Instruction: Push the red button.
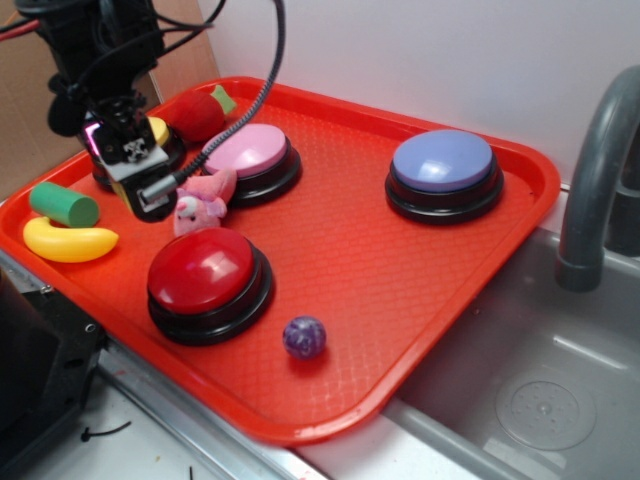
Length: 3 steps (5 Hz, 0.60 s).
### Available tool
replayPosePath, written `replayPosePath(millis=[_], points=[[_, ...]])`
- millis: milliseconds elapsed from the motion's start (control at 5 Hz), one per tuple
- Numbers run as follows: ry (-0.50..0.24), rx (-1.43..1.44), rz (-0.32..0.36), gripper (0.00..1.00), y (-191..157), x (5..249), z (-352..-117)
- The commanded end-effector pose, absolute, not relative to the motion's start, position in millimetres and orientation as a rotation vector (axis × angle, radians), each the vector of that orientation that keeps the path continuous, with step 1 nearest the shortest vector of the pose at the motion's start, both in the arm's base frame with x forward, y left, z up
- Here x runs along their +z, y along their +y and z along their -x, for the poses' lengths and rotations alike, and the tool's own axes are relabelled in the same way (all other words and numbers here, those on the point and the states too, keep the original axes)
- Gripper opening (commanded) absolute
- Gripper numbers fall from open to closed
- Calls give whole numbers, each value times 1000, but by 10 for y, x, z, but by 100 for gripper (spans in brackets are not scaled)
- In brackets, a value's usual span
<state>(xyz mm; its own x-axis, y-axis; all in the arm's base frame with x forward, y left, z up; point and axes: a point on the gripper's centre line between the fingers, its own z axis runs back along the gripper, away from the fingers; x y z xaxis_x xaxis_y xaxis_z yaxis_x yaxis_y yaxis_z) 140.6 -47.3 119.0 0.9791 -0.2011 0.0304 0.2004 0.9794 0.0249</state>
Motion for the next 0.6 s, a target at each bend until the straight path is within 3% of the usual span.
replayPosePath(millis=[0,400], points=[[-83,-209,23,100,-517,818,-1397],[-62,-233,17,100,-631,711,-1516]])
